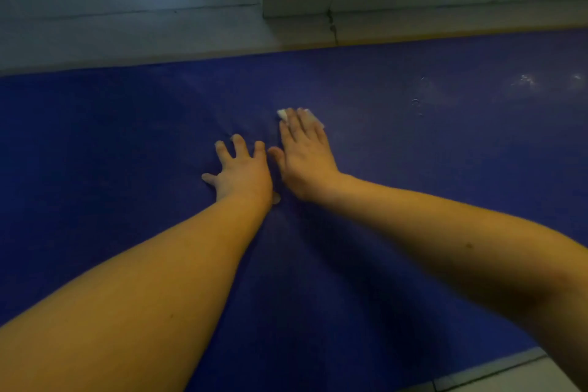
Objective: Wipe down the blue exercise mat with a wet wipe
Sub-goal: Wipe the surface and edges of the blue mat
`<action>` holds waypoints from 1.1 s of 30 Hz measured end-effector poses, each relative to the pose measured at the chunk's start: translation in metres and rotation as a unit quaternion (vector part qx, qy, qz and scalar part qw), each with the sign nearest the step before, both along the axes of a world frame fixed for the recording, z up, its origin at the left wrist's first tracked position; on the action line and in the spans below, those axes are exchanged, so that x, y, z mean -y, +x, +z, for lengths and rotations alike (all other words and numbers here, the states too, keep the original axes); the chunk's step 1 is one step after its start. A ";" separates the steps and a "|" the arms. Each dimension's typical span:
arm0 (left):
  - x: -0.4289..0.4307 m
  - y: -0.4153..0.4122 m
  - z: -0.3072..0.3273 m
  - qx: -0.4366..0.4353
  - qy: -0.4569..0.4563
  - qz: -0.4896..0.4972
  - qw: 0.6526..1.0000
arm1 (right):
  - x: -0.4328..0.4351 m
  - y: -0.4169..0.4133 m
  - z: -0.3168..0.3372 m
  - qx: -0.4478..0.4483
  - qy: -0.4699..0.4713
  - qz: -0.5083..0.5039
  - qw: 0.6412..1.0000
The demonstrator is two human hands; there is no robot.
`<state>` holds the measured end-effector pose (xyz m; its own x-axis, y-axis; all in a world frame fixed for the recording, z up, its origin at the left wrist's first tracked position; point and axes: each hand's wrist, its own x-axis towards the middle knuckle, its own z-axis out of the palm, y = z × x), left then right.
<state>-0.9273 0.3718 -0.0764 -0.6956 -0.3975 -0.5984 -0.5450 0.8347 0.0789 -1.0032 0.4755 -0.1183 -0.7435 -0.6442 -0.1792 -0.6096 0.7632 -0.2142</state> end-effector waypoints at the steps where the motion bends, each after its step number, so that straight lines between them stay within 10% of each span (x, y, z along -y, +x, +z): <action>1: 0.000 0.000 0.000 0.000 -0.002 0.000 1.000 | -0.002 0.006 -0.002 -0.010 -0.009 0.013 1.000; 6: -0.001 0.000 0.000 0.007 0.000 0.002 1.000 | -0.003 -0.018 -0.008 -0.078 -0.207 0.055 0.974; 12: -0.001 -0.001 -0.001 0.006 0.000 -0.003 1.000 | 0.008 -0.031 -0.006 -0.078 -0.220 0.165 0.958; 21: -0.001 0.000 -0.001 0.011 -0.009 -0.019 1.000 | -0.048 -0.160 0.011 -0.080 -0.146 -0.312 0.935; 33: 0.000 0.000 -0.002 0.011 -0.009 -0.016 1.000 | 0.038 -0.120 -0.002 -0.115 -0.101 0.075 0.985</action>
<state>-0.9269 0.3717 -0.0783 -0.6948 -0.3857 -0.6070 -0.5196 0.8528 0.0528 -1.1234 0.4372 -0.1199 -0.6432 -0.7553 0.1256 -0.7625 0.6167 -0.1958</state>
